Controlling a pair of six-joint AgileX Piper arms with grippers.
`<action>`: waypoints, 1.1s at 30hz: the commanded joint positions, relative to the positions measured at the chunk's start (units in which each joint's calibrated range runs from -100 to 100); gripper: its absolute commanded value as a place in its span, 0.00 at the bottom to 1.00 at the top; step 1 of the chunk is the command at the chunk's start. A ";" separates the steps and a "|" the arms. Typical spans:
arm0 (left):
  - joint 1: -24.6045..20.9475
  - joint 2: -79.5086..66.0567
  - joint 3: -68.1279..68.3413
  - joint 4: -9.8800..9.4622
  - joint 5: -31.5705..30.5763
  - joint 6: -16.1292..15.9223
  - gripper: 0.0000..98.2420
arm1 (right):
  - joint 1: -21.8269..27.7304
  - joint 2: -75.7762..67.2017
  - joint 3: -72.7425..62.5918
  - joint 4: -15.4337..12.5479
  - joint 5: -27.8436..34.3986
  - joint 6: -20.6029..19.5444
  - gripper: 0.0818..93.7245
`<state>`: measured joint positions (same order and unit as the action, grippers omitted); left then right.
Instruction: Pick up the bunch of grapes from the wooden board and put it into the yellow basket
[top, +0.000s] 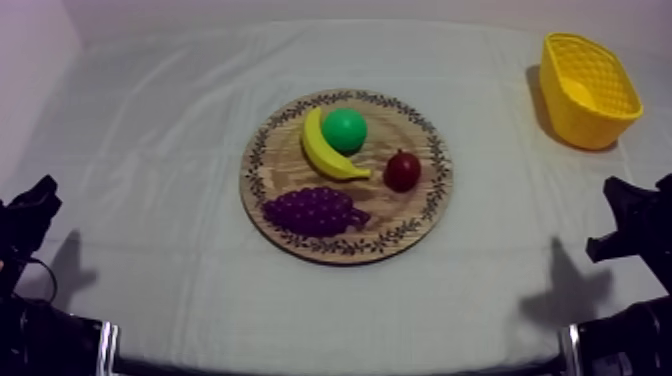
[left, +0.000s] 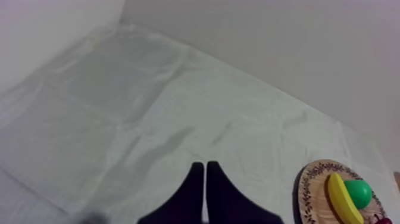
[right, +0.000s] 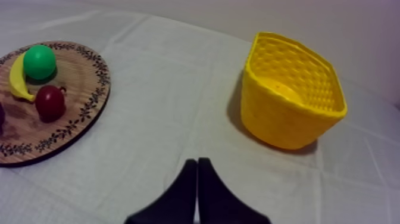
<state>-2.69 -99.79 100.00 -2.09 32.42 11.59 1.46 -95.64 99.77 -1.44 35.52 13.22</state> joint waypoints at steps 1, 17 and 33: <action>-0.03 0.05 0.00 0.01 -0.01 0.01 0.00 | 0.22 -0.03 0.01 0.00 0.05 -0.11 0.00; -0.03 0.05 0.00 0.01 -0.01 0.01 0.00 | 0.22 -0.03 0.01 0.00 0.05 -0.11 0.00; -0.03 0.05 0.00 0.01 -0.01 0.01 0.00 | 0.51 -0.03 0.01 0.08 0.12 0.16 0.00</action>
<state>-2.69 -99.79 100.00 -2.09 32.42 11.59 1.95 -95.64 99.77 -1.44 35.52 14.68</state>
